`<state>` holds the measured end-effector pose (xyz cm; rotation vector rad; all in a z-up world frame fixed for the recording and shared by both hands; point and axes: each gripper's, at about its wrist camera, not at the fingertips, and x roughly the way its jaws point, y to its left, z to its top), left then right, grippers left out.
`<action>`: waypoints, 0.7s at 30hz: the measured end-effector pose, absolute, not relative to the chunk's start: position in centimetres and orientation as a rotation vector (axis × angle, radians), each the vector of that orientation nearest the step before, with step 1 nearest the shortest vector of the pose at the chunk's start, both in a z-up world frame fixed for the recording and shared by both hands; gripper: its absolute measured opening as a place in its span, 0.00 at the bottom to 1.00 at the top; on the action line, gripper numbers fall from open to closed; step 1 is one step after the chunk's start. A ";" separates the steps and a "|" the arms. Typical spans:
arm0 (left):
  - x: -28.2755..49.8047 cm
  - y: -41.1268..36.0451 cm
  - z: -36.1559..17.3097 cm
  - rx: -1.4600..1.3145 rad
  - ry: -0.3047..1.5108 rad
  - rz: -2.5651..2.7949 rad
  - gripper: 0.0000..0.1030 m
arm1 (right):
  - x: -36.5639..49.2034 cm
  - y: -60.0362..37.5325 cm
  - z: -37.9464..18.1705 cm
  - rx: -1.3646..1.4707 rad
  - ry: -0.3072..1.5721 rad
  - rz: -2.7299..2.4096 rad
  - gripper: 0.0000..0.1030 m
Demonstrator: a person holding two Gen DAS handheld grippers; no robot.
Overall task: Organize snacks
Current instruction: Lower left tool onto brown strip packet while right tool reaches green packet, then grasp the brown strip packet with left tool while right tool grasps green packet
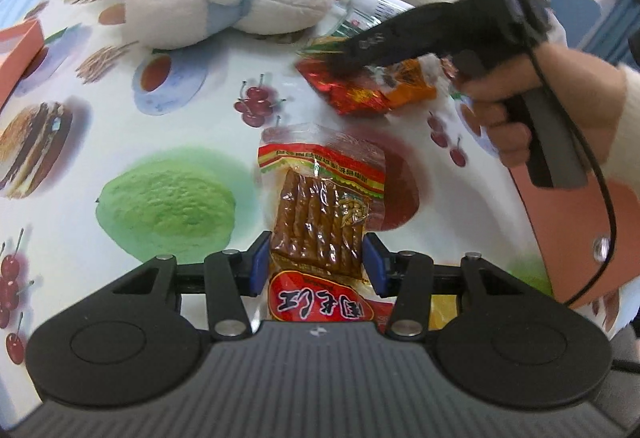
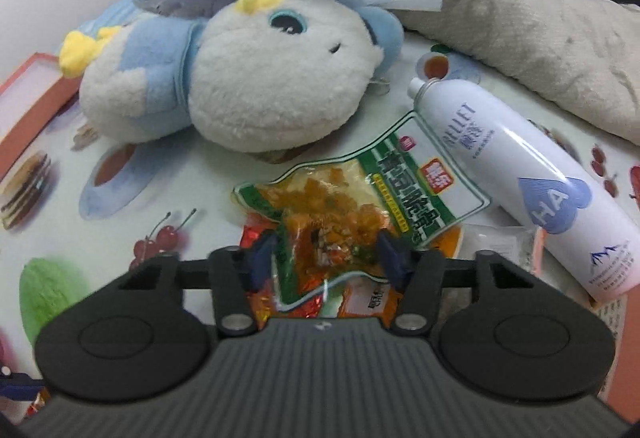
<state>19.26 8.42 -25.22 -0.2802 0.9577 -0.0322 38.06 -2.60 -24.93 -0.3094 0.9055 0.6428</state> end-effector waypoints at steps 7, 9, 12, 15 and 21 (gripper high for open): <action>18.8 9.1 -24.1 -0.319 0.937 -0.004 0.52 | 36.0 -3.6 -22.8 -0.303 0.842 0.643 0.37; 18.8 9.2 -23.7 -0.325 0.929 0.002 0.52 | 35.4 -3.9 -21.9 -0.288 0.826 0.637 0.36; 18.7 9.3 -23.2 -0.342 0.921 0.014 0.52 | 34.7 -4.4 -20.4 -0.265 0.816 0.627 0.36; 18.4 9.1 -22.5 -0.340 0.907 0.016 0.52 | 33.5 -5.0 -19.2 -0.248 0.798 0.631 0.35; 17.3 8.9 -21.0 -0.339 0.887 0.018 0.52 | 30.5 -6.4 -17.0 -0.195 0.773 0.612 0.35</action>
